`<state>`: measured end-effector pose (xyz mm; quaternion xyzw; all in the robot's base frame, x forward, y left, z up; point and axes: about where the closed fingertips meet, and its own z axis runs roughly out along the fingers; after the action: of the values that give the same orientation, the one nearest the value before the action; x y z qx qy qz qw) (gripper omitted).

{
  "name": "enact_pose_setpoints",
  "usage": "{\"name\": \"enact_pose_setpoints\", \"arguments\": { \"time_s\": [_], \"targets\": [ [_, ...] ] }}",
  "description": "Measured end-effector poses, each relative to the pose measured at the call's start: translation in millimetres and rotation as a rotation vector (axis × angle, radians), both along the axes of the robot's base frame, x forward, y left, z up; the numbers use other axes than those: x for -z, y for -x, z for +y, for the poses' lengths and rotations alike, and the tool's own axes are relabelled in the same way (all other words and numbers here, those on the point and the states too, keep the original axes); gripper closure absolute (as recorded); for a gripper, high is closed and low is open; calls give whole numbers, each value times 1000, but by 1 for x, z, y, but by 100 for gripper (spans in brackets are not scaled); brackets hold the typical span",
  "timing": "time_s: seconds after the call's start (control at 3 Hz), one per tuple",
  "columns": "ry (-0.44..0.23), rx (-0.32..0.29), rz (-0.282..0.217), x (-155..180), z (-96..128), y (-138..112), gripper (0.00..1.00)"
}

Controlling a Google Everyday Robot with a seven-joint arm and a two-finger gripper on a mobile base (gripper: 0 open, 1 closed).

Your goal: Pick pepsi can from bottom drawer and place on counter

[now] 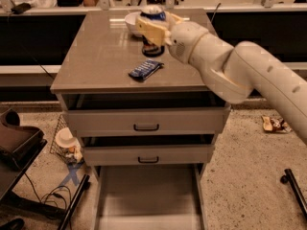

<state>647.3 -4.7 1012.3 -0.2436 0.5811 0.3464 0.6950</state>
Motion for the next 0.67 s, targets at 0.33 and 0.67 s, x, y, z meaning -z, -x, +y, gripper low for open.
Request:
{"name": "enact_pose_setpoints", "arguments": {
  "time_s": [0.33, 0.67],
  "targets": [
    [1, 7, -21, -28, 69, -31, 100],
    [-12, -15, -19, -29, 118, -59, 100]
  ]
}}
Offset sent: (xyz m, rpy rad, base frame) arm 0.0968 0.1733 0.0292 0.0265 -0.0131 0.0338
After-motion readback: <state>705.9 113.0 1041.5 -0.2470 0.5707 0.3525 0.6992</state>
